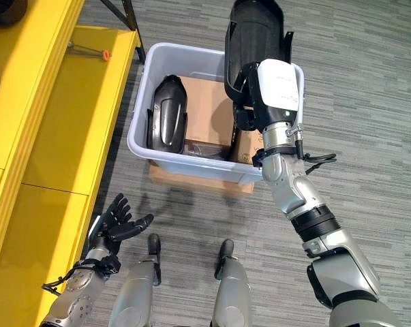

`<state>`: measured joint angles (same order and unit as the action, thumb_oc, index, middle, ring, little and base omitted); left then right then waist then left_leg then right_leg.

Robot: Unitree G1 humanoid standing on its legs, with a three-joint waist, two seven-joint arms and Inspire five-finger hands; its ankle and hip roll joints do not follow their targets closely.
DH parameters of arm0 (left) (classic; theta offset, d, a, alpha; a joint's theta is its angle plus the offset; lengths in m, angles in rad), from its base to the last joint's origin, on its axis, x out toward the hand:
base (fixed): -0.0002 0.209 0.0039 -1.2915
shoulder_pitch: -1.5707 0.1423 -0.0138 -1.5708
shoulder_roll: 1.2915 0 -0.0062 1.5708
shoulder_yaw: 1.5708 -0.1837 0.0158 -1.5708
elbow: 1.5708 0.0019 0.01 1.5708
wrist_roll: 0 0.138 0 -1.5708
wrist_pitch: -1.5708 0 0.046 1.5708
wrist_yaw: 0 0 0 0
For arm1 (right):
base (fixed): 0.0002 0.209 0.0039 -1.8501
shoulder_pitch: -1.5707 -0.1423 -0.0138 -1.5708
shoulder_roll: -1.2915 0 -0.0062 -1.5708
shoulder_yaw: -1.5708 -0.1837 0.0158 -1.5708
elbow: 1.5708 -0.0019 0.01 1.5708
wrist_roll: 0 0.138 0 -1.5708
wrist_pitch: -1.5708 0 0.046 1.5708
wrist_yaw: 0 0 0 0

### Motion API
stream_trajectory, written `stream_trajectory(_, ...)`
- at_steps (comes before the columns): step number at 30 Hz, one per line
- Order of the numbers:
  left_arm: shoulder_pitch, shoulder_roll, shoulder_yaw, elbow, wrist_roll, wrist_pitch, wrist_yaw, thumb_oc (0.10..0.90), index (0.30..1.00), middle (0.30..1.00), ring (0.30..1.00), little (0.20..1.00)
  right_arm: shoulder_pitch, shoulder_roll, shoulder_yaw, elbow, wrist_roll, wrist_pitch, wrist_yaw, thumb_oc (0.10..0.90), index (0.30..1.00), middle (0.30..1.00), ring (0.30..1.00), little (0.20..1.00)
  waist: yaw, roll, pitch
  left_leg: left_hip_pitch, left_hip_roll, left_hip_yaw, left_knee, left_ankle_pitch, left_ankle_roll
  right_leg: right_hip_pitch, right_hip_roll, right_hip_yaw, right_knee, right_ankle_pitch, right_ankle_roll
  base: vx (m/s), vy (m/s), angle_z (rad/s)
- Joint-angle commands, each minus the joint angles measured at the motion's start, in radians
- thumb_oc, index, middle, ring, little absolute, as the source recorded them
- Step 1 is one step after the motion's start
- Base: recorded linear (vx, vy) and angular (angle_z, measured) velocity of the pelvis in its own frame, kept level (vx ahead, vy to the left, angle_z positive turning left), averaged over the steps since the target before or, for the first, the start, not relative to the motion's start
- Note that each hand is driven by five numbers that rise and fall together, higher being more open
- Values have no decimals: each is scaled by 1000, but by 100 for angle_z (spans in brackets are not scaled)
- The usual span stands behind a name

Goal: Move parts from the plastic box to the shelf.

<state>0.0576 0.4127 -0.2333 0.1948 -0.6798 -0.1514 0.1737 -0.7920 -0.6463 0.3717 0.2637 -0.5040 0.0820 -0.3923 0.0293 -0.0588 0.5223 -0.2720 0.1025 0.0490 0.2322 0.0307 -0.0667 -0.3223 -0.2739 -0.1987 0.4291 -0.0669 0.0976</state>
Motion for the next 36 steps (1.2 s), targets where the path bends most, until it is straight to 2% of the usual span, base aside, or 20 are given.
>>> stream_trajectory(1,70,29,29,-96,54,-54,-41,900,1000,1000,1000,1000,-84,-72,-60,-107,-44,-100,-46,400,300,300,300,300,-8,-3,-187,83,0,-45,6,-138,18,68,1,50,-115,40,74,56,-45,-4)
stream_trajectory(6,101,25,58,-104,69,-45,-51,900,1000,1000,1000,1000,-63,-62,-54,-151,-26,-131,0,400,300,300,300,300,-10,8,-273,149,10,-41,-55,-120,12,126,5,41,-155,36,78,48,-60,-2)
stream_trajectory(8,106,23,62,-105,69,-42,-52,900,1000,1000,1000,1000,-62,-60,-49,-157,-30,-134,9,400,300,300,300,300,-10,12,-285,163,12,-41,-67,-116,10,137,8,38,-159,33,77,46,-68,-4)
stream_trajectory(9,113,17,65,-99,79,-38,-55,900,1000,1000,1000,1000,-60,-48,-42,-155,-22,-141,21,400,300,300,300,300,-8,15,-312,185,21,-39,-86,-112,7,155,12,32,-163,24,76,47,-78,-2)
stream_trajectory(17,151,-9,110,-118,88,-35,-35,900,1000,1000,1000,1000,-55,-7,-34,-192,27,-167,41,400,300,300,300,300,0,36,-375,229,61,-48,-122,-81,-16,213,51,16,-171,-23,48,19,-116,1)
stream_trajectory(19,196,-52,139,-117,79,-33,-25,900,1000,1000,1000,1000,-57,4,-22,-203,65,-186,55,400,300,300,300,300,13,55,-381,248,104,-56,-118,-53,-30,237,89,-1,-157,-66,13,-46,-239,12)
stream_trajectory(20,213,-63,149,-121,77,-34,-21,900,1000,1000,1000,1000,-62,8,-15,-201,72,-192,54,400,300,300,300,300,21,62,-375,252,112,-60,-120,-43,-32,238,97,-2,-153,-71,6,-112,-223,3)
stream_trajectory(23,237,-76,167,-115,68,-37,-16,900,1000,1000,1000,1000,-105,13,20,-186,110,-207,58,400,300,300,300,300,60,83,-349,220,144,-82,-157,51,-51,222,123,-28,-157,-86,-12,-167,-144,-6)
stream_trajectory(24,236,-77,168,-115,68,-37,-16,900,1000,1000,1000,1000,-108,13,22,-184,111,-208,58,400,300,300,300,300,56,84,-351,217,145,-86,-161,56,-52,220,124,-32,-158,-85,-14,-226,-107,1)
stream_trajectory(25,245,-71,169,-113,63,-39,-21,900,1000,1000,1000,1000,-148,3,51,-175,130,-211,61,400,300,300,300,300,83,104,-334,181,145,-112,-212,123,-62,208,121,-66,-173,-85,-19,-274,-90,30)
stream_trajectory(26,230,-67,151,-94,63,-33,-29,900,1000,1000,1000,1000,-143,1,44,-172,144,-210,56,400,300,300,300,300,86,111,-321,150,140,-66,-206,156,-60,207,94,-116,-183,-88,-29,-283,-83,64)
stream_trajectory(27,229,-67,151,-94,63,-33,-29,900,1000,1000,1000,1000,-143,0,43,-172,144,-210,56,400,300,300,300,300,84,112,-322,145,140,-68,-206,160,-59,205,95,-118,-187,-82,-29,-197,-85,106)
stream_trajectory(28,212,-65,135,-73,61,-27,-33,900,1000,1000,1000,1000,-128,0,33,-177,140,-210,48,400,300,300,300,300,76,109,-316,136,151,7,-175,155,-50,209,75,-154,-193,-81,-34,-162,-120,149)
stream_trajectory(29,192,-58,123,-63,50,-24,-40,900,1000,1000,1000,1000,-110,-1,26,-179,135,-205,44,400,300,300,300,300,61,105,-316,136,169,69,-129,139,-48,204,55,-193,-192,-71,-38,-201,-190,160)
stream_trajectory(30,181,-52,113,-76,43,-26,-57,900,1000,1000,1000,1000,-83,-7,19,-192,121,-200,41,400,300,300,300,300,37,98,-317,168,215,130,-45,83,-64,205,33,-232,-184,-91,-36,-129,-126,165)
stream_trajectory(31,182,-51,113,-76,43,-25,-57,900,1000,1000,1000,1000,-81,-8,17,-194,120,-199,41,400,300,300,300,300,36,99,-316,167,216,127,-39,79,-65,208,34,-234,-183,-92,-36,-148,-34,168)
stream_trajectory(32,171,-49,108,-98,42,-29,-57,900,1000,1000,1000,1000,-77,-19,7,-203,113,-194,39,400,300,300,300,300,20,96,-313,203,270,160,17,75,-73,198,7,-270,-152,-82,-35,-98,32,156)
stream_trajectory(33,170,-49,108,-99,42,-28,-57,900,1000,1000,1000,1000,-77,-20,6,-204,113,-194,40,400,300,300,300,300,20,96,-312,204,271,159,18,74,-74,199,6,-271,-148,-84,-35,-135,69,129)
stream_trajectory(34,160,-45,99,-109,47,-27,-57,900,1000,1000,1000,1000,-69,-26,-3,-207,114,-190,39,400,300,300,300,300,8,95,-314,238,298,182,22,71,-79,190,-18,-294,-118,-84,-28,-73,86,96)
stream_trajectory(36,148,-39,85,-122,53,-23,-61,900,1000,1000,1000,1000,-52,-36,-17,-213,110,-180,36,400,300,300,300,300,-10,99,-317,283,318,203,-9,59,-90,170,-63,-323,-67,-75,-10,-119,219,92)
